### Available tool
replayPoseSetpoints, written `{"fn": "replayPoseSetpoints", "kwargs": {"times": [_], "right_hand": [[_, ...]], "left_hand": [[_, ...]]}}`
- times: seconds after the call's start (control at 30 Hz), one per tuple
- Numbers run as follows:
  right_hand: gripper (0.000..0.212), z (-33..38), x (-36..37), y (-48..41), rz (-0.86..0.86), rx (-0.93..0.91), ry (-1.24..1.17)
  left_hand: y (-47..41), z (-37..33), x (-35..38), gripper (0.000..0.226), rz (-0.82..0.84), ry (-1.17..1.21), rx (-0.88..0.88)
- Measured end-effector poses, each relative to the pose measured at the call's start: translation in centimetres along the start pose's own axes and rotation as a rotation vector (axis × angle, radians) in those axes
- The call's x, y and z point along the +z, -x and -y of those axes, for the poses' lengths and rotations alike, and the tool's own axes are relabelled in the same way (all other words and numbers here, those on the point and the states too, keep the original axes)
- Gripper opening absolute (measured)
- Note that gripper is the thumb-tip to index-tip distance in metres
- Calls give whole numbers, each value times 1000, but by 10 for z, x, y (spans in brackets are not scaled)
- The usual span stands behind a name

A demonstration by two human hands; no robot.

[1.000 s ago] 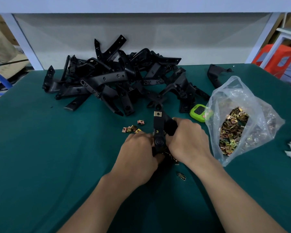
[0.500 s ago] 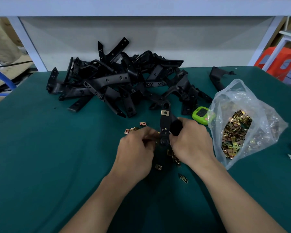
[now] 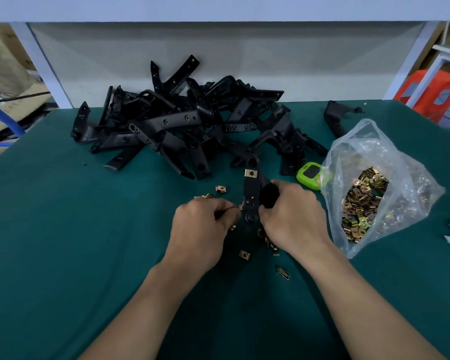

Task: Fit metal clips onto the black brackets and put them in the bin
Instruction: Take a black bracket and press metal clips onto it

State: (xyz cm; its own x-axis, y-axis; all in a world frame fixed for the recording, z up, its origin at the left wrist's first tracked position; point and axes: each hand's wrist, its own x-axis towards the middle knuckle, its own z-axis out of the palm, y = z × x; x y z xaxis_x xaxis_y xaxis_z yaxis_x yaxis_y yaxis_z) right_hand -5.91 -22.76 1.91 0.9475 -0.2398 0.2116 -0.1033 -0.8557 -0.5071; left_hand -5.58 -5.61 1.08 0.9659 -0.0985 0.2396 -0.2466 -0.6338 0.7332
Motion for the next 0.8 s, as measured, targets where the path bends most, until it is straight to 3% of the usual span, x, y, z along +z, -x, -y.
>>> {"fn": "replayPoseSetpoints", "kwargs": {"times": [0.2, 0.33, 0.57, 0.8], "right_hand": [[5, -1, 0, 0, 5, -11, -11], [5, -2, 0, 0, 16, -17, -7], [7, -1, -1, -2, 22, -23, -7], [8, 0, -2, -1, 95, -36, -31]], "left_hand": [[0, 1, -4, 20, -124, -172, -93], [-1, -1, -4, 2, -89, 71, -157], [-3, 1, -4, 36, -39, 189, -155], [-5, 1, -5, 27, -29, 295, -165]]}}
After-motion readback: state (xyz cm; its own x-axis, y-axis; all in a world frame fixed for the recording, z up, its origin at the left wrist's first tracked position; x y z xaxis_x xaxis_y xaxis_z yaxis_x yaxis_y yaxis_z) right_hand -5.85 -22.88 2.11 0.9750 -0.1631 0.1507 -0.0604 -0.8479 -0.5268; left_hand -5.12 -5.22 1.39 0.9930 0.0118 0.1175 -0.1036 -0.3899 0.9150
